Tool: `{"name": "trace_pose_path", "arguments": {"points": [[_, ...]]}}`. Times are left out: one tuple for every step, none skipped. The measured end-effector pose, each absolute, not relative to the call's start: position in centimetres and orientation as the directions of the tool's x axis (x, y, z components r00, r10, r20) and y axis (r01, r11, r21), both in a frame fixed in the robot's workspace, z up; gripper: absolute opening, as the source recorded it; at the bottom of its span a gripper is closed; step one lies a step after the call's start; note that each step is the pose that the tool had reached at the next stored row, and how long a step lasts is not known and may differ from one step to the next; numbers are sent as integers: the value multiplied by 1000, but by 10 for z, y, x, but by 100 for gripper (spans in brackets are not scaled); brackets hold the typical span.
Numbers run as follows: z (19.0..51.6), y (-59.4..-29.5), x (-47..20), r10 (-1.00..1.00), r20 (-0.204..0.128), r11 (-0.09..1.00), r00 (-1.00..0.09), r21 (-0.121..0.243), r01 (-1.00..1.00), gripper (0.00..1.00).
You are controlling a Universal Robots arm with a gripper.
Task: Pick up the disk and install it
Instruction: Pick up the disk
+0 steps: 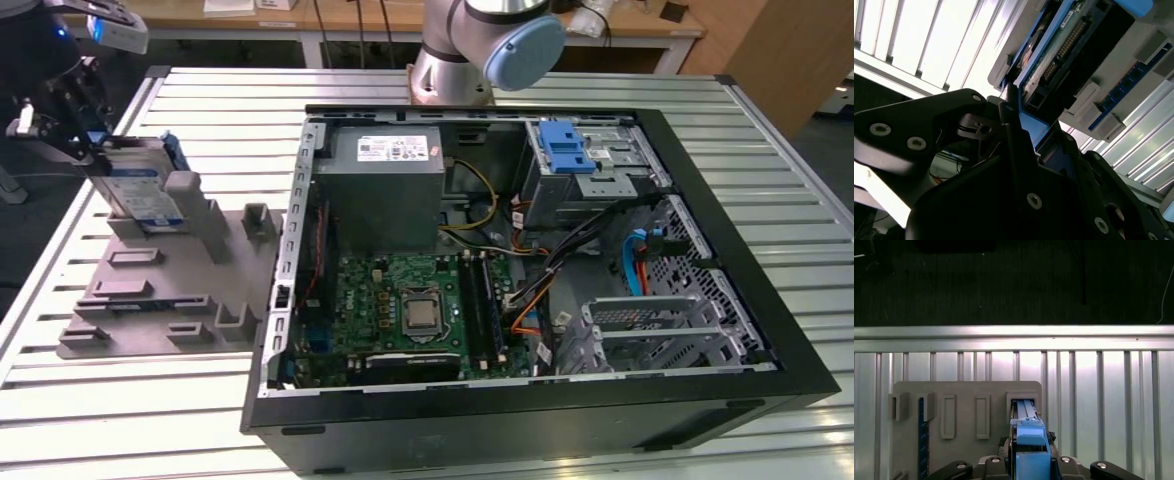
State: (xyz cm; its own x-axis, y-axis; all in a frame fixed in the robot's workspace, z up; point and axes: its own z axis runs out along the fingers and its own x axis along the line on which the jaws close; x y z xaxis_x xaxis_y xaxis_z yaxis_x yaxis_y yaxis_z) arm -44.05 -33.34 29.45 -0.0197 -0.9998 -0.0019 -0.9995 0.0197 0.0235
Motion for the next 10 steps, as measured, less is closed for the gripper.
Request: {"name": "trace_pose_path", "arguments": {"points": [[299,-333,-440,-1000,-2,20,-20,23,-1000,36],[300,-333,-440,-1000,-2,20,-20,23,-1000,36],[301,-333,-440,-1000,-2,20,-20,23,-1000,36],[302,-333,-440,-1000,-2,20,-20,24,-1000,36],[302,-333,-440,-1000,-2,20,-20,24,-1000,36],[303,-333,-440,-1000,-2,20,-20,23,-1000,36],[303,-333,-440,-1000,-2,20,-20,23,-1000,36],[304,-333,-440,-1000,-2,20,-20,23,-1000,36],[304,-333,-440,-1000,-2,20,-20,24,-1000,36],[304,-333,-440,-1000,-2,20,-20,23,-1000,36]]}}
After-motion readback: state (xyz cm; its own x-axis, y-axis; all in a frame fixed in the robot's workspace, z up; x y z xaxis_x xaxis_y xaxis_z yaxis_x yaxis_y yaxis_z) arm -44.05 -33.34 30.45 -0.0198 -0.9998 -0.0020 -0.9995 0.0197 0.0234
